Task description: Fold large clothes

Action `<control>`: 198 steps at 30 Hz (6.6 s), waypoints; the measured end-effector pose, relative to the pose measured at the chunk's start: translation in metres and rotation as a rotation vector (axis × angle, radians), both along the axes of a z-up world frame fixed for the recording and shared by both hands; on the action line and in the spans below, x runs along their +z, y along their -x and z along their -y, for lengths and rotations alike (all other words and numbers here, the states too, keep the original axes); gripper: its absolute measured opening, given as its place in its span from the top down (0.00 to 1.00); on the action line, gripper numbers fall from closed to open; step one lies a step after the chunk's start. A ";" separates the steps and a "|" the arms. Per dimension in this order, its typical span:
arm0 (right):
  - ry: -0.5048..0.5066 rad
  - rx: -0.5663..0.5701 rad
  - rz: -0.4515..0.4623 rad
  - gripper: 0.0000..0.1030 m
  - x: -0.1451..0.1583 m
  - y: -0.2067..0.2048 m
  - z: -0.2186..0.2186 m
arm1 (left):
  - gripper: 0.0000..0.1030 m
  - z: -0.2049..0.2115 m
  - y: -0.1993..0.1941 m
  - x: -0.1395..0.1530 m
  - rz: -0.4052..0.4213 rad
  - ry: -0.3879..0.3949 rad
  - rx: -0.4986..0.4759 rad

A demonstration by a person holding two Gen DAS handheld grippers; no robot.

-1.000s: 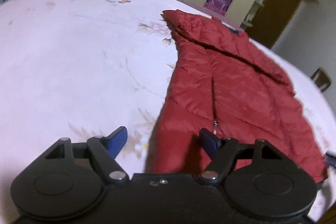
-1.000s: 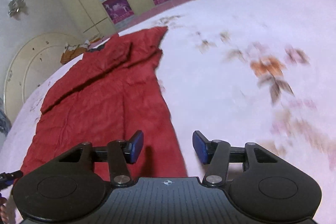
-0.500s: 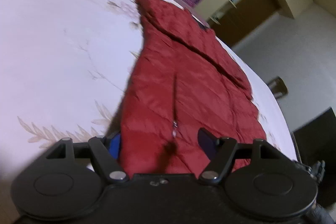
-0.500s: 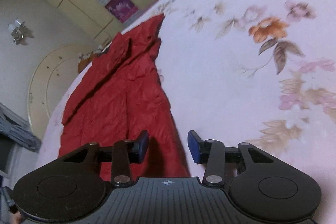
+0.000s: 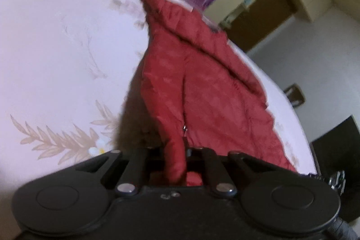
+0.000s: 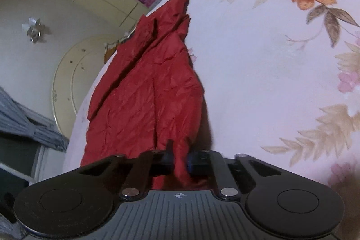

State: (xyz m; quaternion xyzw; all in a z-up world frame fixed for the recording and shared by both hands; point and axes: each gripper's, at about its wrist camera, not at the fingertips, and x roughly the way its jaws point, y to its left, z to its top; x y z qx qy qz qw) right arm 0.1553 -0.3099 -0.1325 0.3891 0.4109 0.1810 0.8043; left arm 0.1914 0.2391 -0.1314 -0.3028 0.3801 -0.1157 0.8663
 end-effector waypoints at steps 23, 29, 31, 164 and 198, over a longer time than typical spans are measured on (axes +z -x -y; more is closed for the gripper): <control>-0.055 -0.060 0.269 0.96 0.123 -0.107 0.005 | 0.95 -0.011 -0.106 0.107 0.274 0.090 0.105; -0.060 -0.074 0.240 0.96 0.136 -0.214 -0.004 | 0.95 -0.017 -0.219 0.104 0.236 0.060 0.089; -0.060 -0.089 0.202 0.96 0.126 -0.255 -0.008 | 0.95 -0.022 -0.256 0.092 0.200 0.060 0.088; 0.146 -0.206 0.059 0.84 0.012 -0.179 -0.026 | 0.79 0.063 -0.119 0.014 0.061 0.096 0.359; 0.245 -0.192 0.012 0.32 0.000 -0.041 0.028 | 0.18 0.113 0.025 0.009 0.042 0.033 0.415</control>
